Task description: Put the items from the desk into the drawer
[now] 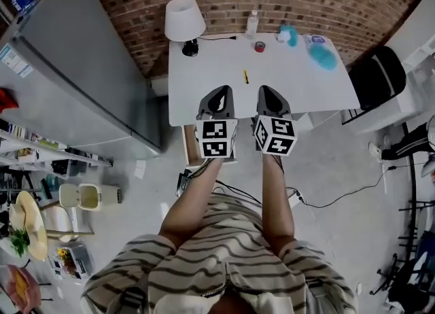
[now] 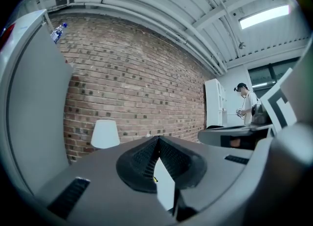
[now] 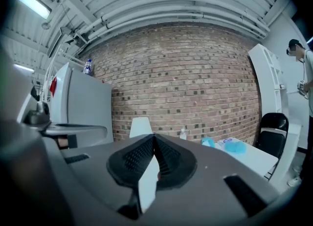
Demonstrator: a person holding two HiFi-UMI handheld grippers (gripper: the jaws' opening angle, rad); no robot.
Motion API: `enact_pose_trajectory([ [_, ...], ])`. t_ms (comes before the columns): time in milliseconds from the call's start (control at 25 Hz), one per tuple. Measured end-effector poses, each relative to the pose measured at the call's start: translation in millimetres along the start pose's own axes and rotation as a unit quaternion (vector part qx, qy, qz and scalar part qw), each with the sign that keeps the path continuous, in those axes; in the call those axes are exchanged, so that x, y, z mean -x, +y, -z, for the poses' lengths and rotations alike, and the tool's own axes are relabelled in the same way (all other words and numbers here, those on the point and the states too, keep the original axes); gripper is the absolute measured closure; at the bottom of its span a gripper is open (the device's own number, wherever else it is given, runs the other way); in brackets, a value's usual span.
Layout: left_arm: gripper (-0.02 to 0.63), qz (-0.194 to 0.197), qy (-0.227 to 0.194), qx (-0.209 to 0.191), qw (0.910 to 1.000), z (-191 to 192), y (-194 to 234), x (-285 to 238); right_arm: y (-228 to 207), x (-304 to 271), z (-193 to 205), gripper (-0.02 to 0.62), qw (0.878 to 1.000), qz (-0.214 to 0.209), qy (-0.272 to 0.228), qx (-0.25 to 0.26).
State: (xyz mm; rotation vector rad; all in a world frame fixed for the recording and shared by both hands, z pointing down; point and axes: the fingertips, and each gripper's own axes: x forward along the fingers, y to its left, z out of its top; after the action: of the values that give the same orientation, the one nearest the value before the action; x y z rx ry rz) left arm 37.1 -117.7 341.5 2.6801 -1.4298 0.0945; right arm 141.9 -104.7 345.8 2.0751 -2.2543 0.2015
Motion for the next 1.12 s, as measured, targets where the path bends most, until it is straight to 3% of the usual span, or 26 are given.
enact_pose_trajectory([
  [400,0.601,0.002,0.016,0.018,0.9997,19.8,4.9,-14.1,-12.7,-14.5,24.7,0.584,0.999,0.004,0.048,-0.002],
  [1120,0.601,-0.021,0.026,-0.017,0.9993,5.9,-3.7,-136.7,-90.6,-109.7,-4.3,0.584,1.0,-0.013,0.013,-0.022],
])
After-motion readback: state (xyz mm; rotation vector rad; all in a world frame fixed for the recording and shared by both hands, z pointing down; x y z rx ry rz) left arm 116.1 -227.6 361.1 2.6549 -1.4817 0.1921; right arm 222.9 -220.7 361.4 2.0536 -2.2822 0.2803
